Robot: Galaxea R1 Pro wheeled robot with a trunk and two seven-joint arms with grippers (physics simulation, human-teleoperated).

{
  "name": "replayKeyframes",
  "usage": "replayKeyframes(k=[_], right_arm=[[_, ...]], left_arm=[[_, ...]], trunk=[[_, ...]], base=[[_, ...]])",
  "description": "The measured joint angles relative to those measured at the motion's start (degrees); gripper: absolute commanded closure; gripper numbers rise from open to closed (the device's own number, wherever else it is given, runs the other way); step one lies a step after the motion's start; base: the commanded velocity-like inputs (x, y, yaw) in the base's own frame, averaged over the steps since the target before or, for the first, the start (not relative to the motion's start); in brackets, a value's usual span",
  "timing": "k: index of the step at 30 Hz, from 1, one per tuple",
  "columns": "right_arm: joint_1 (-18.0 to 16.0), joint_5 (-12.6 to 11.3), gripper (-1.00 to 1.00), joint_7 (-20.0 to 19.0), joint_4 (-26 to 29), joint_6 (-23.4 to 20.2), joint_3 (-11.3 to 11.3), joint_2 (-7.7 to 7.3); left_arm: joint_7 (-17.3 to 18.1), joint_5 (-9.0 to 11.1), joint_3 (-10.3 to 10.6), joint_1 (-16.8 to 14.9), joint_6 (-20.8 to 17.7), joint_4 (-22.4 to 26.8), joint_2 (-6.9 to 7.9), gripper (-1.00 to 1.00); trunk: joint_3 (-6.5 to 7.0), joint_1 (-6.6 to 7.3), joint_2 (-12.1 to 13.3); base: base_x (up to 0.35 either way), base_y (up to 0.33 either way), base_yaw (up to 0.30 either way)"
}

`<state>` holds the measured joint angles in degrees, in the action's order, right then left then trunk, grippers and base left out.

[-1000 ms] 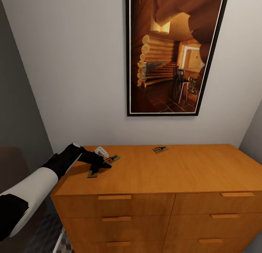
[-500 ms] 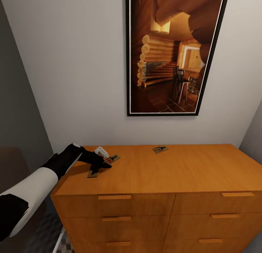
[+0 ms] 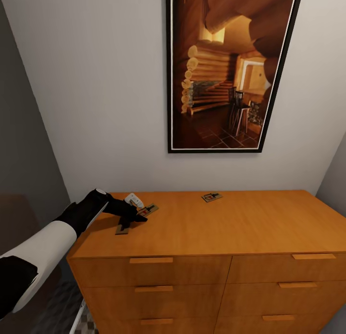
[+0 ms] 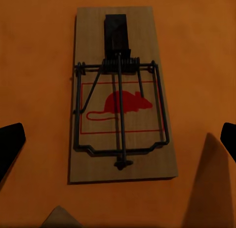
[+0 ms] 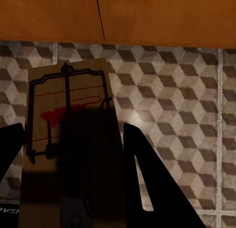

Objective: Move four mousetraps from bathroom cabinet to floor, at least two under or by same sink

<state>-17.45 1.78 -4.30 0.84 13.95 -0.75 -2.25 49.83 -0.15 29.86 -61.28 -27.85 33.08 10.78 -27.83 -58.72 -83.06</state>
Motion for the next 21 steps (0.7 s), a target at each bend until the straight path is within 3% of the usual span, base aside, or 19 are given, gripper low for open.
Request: replayKeyframes(k=[4,5,21], right_arm=[[0.00,0.00,1.00,0.02,0.00,0.01,0.00,0.03],[0.00,0.00,1.00,0.02,0.00,0.01,0.00,0.04],[0.00,0.00,1.00,0.02,0.00,0.05,0.00,0.07]], left_arm=[[0.00,0.00,0.01,-0.01,-0.01,0.00,0.00,-1.00],[-0.01,-0.01,0.00,-0.01,0.00,0.00,0.00,1.00],[-0.07,0.25,0.02,-0.02,-0.25,0.02,0.00,1.00]], trunk=[[0.00,0.00,0.00],[0.00,0.00,0.00],[0.00,0.00,0.00]], base=[[0.000,0.000,0.000],[0.000,0.000,0.000],[0.000,0.000,0.000]])
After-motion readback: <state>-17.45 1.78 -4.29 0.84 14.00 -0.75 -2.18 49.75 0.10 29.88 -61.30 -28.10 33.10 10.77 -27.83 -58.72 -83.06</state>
